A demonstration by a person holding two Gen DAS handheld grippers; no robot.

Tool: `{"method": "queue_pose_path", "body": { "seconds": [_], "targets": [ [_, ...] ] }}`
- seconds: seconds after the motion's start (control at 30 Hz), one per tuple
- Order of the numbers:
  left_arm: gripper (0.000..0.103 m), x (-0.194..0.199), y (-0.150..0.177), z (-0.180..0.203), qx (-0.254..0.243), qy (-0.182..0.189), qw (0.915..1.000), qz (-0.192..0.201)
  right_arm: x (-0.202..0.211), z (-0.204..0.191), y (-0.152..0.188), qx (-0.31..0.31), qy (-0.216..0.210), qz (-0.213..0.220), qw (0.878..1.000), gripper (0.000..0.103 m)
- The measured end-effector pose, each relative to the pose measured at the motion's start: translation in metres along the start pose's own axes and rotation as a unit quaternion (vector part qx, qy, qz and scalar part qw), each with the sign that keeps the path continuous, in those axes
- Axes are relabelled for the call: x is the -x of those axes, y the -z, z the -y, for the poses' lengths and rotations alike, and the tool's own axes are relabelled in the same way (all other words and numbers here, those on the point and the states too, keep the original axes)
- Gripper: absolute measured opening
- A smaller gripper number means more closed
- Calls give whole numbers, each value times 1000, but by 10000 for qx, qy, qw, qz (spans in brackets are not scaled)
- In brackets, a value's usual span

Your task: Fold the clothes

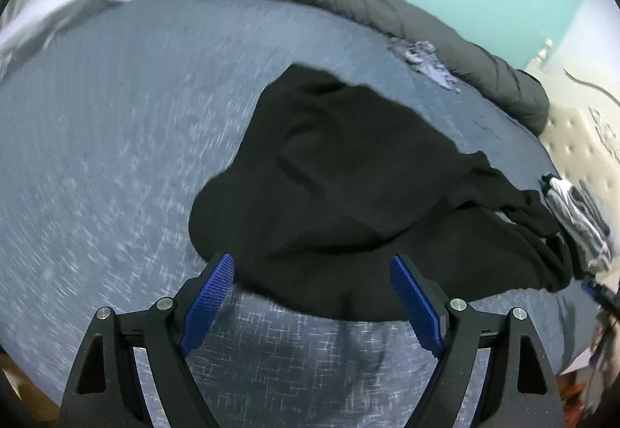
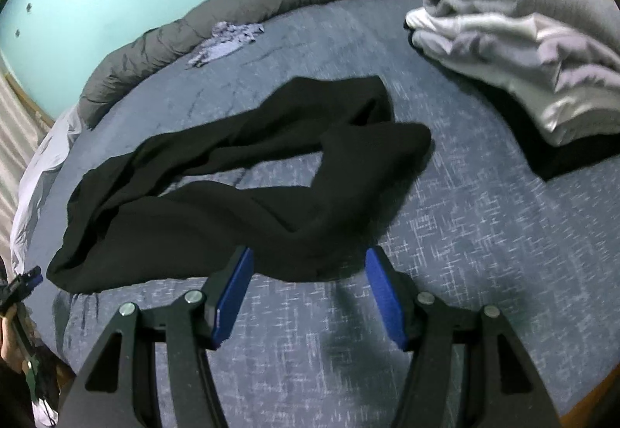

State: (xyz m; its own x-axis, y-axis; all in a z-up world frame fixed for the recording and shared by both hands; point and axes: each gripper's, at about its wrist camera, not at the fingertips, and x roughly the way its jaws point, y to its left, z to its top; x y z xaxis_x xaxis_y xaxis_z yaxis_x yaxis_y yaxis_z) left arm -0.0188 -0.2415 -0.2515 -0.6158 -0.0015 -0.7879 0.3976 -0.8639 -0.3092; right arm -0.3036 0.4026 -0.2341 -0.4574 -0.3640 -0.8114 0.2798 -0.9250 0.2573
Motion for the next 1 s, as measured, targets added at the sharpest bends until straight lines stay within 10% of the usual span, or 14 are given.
{"method": "queue_pose_path", "body": {
  "seconds": [0.33, 1.0],
  "targets": [
    [86, -32, 12, -6, 38, -22, 9997, -233, -22, 3, 8, -50, -26, -133, 9999, 62],
    [15, -63, 20, -20, 416, 345, 9976, -438, -35, 30, 1, -674, 124, -30, 9976, 64]
  ]
}}
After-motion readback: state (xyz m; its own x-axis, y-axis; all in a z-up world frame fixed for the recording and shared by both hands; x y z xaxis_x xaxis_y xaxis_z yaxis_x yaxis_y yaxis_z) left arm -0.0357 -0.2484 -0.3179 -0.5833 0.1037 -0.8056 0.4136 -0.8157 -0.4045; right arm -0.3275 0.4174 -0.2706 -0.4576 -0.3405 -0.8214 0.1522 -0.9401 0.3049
